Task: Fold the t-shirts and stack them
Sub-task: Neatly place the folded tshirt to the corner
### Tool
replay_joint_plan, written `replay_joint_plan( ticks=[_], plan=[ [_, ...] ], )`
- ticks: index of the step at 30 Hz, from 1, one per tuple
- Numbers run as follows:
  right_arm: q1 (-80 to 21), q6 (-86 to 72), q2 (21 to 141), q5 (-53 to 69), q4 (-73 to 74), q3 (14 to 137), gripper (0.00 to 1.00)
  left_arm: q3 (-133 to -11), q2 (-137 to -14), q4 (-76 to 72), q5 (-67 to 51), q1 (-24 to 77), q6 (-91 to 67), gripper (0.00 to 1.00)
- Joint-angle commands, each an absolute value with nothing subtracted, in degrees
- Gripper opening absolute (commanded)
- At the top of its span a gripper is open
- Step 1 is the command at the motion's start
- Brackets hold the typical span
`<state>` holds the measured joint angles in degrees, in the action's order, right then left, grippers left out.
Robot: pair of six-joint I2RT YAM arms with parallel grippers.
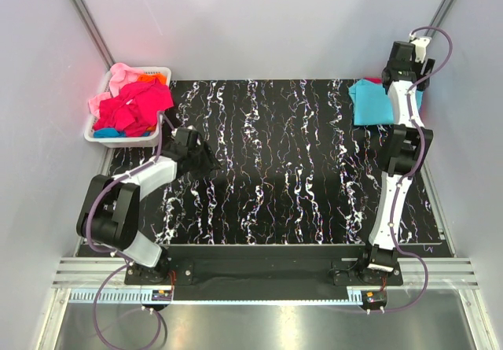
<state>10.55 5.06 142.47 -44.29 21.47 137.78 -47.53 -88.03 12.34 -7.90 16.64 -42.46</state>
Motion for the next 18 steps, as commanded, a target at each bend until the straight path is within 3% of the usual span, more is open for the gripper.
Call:
replay_joint_plan(
  ticks=[1, 3, 12, 15, 18],
  plan=[
    [10.72, 3.96, 139.58, -44.48, 18.89, 137.64, 0.81, -49.57, -88.50, 10.20, -7.65, 17.31, -41.92, 0.55],
    [10.72, 3.17, 138.78, -42.99, 19.16, 137.37, 0.86, -49.57, -88.42, 10.20, -7.82, 17.49, -41.92, 0.54],
    [10.64, -3.86, 132.03, -33.85, 28.90, 136.15, 0.85, -48.43, -85.26, 10.02, -5.54, 18.63, -40.43, 0.57],
    [10.63, -8.78, 125.46, -24.11, 31.19, 129.49, 0.85, -48.25, -84.29, 10.11, -4.05, 19.16, -39.73, 0.60],
    [8.54, -13.09, 118.25, -16.09, 30.59, 119.29, 0.79, -48.34, -83.32, 10.19, -2.90, 19.60, -38.94, 0.65]
  ],
)
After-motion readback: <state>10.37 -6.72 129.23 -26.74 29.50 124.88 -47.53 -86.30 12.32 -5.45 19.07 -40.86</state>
